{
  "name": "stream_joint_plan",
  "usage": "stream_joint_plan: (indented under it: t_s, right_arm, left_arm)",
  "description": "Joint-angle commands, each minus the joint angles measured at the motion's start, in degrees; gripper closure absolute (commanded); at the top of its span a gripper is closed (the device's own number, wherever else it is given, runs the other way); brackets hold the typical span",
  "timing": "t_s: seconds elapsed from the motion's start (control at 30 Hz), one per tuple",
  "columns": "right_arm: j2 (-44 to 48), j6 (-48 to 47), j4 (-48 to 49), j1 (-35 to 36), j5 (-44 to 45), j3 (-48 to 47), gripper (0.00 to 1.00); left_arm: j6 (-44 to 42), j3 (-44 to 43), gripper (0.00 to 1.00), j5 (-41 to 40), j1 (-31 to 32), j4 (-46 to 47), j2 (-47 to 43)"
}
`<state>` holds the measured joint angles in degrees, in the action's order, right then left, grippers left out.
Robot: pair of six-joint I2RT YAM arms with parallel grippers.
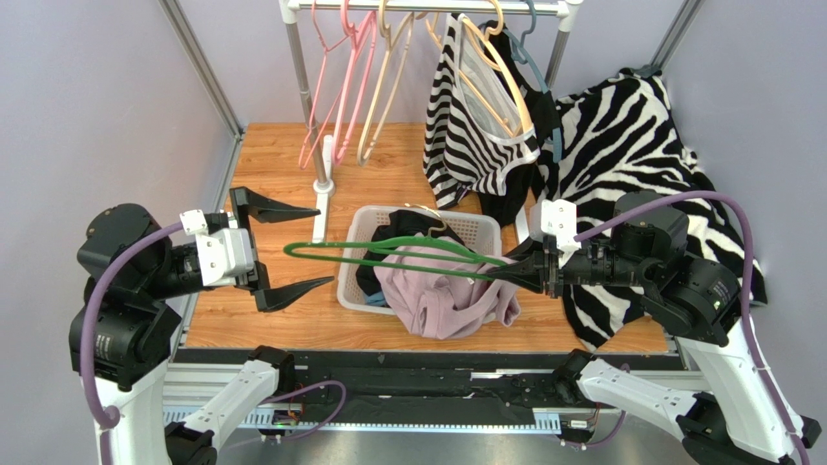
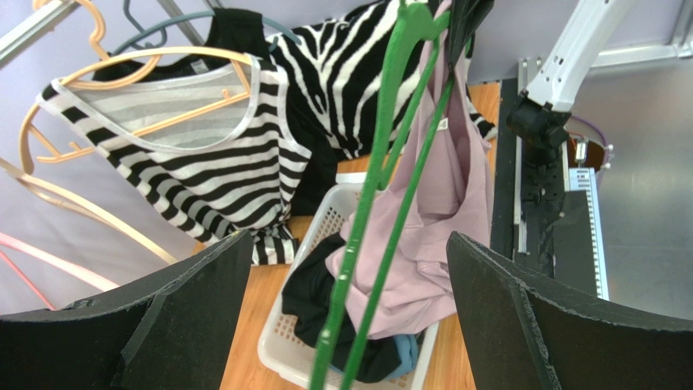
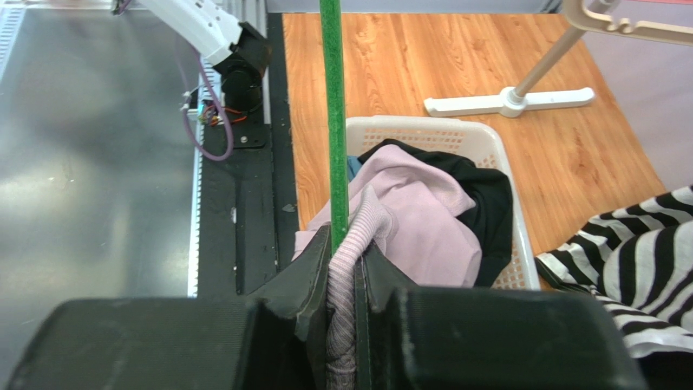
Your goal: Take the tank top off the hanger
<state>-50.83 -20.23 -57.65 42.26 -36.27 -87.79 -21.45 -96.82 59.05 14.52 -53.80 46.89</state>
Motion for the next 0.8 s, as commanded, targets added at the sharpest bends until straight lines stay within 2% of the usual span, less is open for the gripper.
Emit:
stream_joint_plan:
  t_s: [0.0, 0.2, 0.33, 0.37, 0.43, 0.47, 0.57, 0.77]
  right_arm:
    - [-0.94, -1.57, 0.34, 0.19, -4.59, -2.83, 1.0]
    - [-1.03, -1.57, 1.66, 0.1, -4.51, -2.91, 1.0]
    - [-1.55, -1.92, 2.01, 0.19, -4.42, -3.53, 1.0]
    - [-1.73, -2.09, 1.93, 0.19, -4.42, -3.7, 1.0]
    - [-2.43, -2.18, 1.84, 0.19, -4.42, -4.49, 1.0]
    - [-2.69, -2.27, 1.66, 0.19, -4.51, -4.76, 1.0]
    - [-3.22, -2.27, 1.75, 0.19, -4.77, -4.94, 1.0]
    - [-4.72, -1.92, 2.28, 0.19, -5.39, -5.38, 1.0]
  left_arm:
    - [-6.76, 1.89, 0.02, 2.21, -0.29, -1.3, 1.97]
    - [-9.39, 1.1, 0.04, 5.29, -0.29, -6.91, 3.9]
    - [-14.13, 0.4, 0.12, 4.59, -0.29, -13.07, 4.26]
    - [-14.93, 0.23, 0.2, 4.15, -0.2, -15.52, 4.43]
    - [-17.03, 0.49, 0.28, 3.8, -0.02, -17.12, 4.09]
    - [-17.3, 0.92, 0.44, 3.19, 0.07, -17.65, 3.82]
    - [-17.13, 1.28, 0.64, 2.39, 0.33, -17.74, 2.85]
    - [-17.31, 1.54, 0.77, 2.39, 0.59, -17.83, 2.59]
